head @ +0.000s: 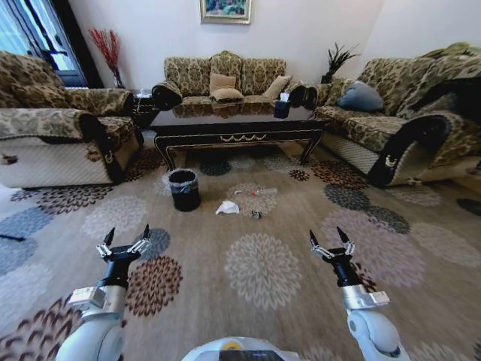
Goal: Move to the front of the table and pick up the trash from the floor, then place it into the trash bin.
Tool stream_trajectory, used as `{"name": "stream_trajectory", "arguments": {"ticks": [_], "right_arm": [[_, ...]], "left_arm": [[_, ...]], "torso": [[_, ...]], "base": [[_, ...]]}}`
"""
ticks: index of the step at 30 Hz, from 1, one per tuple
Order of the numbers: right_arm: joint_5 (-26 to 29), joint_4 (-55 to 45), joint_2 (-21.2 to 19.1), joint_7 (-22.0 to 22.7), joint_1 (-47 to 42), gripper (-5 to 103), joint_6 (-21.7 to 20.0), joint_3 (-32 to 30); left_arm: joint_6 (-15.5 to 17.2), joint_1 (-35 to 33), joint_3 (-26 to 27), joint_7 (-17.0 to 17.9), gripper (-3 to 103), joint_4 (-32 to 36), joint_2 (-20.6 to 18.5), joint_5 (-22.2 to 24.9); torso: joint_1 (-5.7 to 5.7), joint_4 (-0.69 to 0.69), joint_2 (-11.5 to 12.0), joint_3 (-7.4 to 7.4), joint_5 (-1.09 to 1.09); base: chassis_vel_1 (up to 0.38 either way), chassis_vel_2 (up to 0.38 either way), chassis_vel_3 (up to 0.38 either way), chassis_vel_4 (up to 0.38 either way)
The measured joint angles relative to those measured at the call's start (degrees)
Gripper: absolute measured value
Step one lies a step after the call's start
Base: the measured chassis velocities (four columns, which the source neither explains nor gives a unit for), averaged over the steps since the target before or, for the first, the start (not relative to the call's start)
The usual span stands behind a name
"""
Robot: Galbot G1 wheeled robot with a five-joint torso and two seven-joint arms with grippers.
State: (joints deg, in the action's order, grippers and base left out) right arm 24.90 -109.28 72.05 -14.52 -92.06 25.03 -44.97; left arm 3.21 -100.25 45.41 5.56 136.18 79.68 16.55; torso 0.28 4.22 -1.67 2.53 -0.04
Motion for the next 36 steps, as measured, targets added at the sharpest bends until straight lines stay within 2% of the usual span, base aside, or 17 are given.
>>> {"name": "stream_trajectory", "arguments": {"ticks": [2,5,9,11,13,21,28,36], "right_arm": [[0.0,0.2,0.1,0.1,0.0,100,0.1,0.1],[0.0,0.3,0.1,0.1,0.1,100,0.2,0.1],[0.0,0.6,0.0,0.2,0.3,100,0.3,0.3],[0.0,0.7,0.0,0.3,0.4,100,0.4,0.4],[-0.2,0.9,-0.1,0.7,0.7,100,0.4,0.9],[-1.3,1.1,-0.3,2.4,1.3,100,0.6,1.5],[-2.4,1.9,-0.4,2.5,3.0,100,4.2,2.1],[-3.1,2.9,0.2,1.5,3.7,100,4.0,2.6]], "left_arm": [[-0.2,-0.3,0.0,0.0,100,0.2,0.2,-0.3],[-0.4,-0.6,0.0,-0.1,100,0.2,0.4,-0.6],[-1.0,-1.4,0.1,-0.2,100,0.5,0.8,-0.9],[-1.3,-1.7,0.2,-0.2,100,0.5,1.0,-1.1],[-1.6,-2.0,0.2,-0.2,100,0.6,1.3,-1.4],[-1.8,-2.4,0.0,-0.1,100,-0.2,2.1,-2.3],[-2.2,-2.4,0.0,0.3,100,-1.9,2.6,-3.4],[-2.5,-2.8,0.2,0.2,100,-2.1,2.8,-3.8]], "torso": [[-0.01,0.00,0.0,0.00,0.10],[-0.01,0.02,0.0,0.00,-0.01],[-0.01,0.00,0.0,0.00,0.09],[-0.01,0.01,0.0,0.00,0.00],[0.00,0.00,0.0,0.03,0.08],[0.01,0.01,0.0,0.04,0.03],[-0.01,0.00,-0.1,0.02,0.03],[-0.01,0.01,-0.1,0.04,0.04]], "base": [[-0.309,0.365,0.323,-0.357],[-0.327,0.350,0.318,-0.356],[-0.347,0.346,0.360,-0.355],[-0.380,0.362,0.354,-0.363],[-0.346,0.352,0.353,-0.350],[-0.284,0.296,0.278,-0.287],[-0.057,0.056,0.042,-0.051],[0.012,-0.022,-0.012,0.011]]}}
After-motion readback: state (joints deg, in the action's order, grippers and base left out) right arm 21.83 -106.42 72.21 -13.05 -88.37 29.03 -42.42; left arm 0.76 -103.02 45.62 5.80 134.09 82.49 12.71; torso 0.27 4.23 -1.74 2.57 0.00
